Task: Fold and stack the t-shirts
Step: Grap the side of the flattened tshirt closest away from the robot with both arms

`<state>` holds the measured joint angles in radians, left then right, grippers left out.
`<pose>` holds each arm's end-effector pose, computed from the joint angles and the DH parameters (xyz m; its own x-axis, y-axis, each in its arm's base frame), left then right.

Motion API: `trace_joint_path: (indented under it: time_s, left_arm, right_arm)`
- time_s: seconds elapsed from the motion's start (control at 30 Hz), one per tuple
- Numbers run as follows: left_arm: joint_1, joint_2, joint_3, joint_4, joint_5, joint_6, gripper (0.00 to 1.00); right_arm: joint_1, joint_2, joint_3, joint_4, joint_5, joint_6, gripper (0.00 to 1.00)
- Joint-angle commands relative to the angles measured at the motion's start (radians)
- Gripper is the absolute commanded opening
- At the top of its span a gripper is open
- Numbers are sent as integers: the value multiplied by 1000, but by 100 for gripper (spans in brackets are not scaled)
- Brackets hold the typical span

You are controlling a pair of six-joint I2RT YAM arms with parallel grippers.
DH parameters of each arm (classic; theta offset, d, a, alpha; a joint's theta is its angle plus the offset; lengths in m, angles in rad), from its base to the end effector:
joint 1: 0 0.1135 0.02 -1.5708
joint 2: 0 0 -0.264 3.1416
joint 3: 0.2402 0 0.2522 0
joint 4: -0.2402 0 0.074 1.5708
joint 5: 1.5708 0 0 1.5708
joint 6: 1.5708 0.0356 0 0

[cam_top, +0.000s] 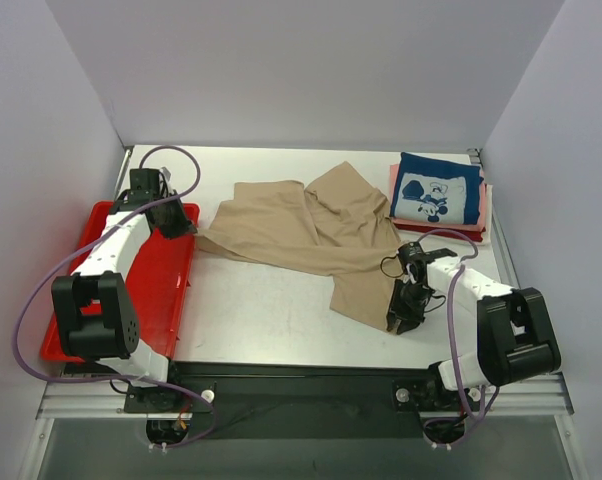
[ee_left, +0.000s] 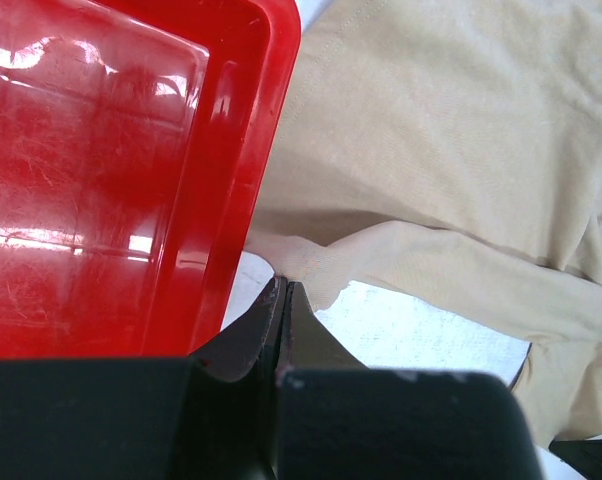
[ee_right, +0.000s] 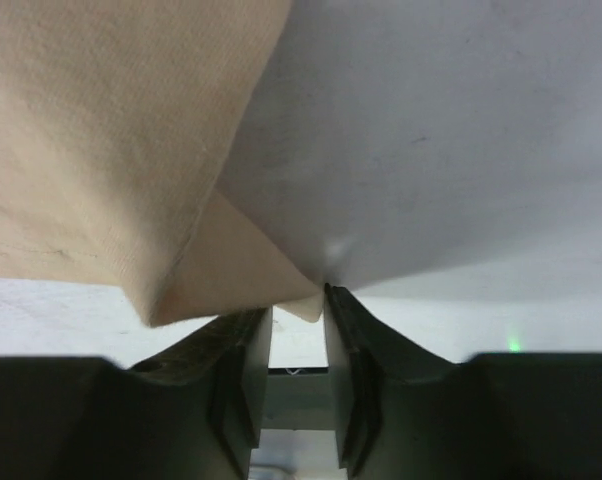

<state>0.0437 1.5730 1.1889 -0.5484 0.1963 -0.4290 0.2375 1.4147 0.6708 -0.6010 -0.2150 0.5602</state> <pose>0.3351 0.0077 0.2539 -0.7601 -0.4416 -0.4767 -0.2671 0.8811 -0.3903 0.2161 0.0601 0.1465 -0.9493 0.3043 -0.0793 0.2693 0.9167 0.2952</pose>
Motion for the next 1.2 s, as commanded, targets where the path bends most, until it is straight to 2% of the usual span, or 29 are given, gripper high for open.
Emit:
trace_joint_path:
  time_s: [0.0,0.2,0.5,0.6,0.93,1.17]
  left_arm:
    - [1,-22,20,1,17,24,0]
    - [1,-30,11,-1,22,27,0]
    - [2,-114,-9,-91,20,58,0]
    - [2,-191,-55,-128,22,53,0]
    - [4,-421,-103,-361,-80,46,0]
    - [1,-576,-158,-530,-130,-26,0]
  right_arm:
    - [16,13,-25,-8,43,29,25]
    - [20,3,-10,-46,51,27,0]
    - [22,-189,142,-415,8,17,0]
    - [23,-253,177,-512,6,33,0]
    - [72,-456,230,-759,-9,145,0]
    - [105,-597,245,-891,-20,242,0]
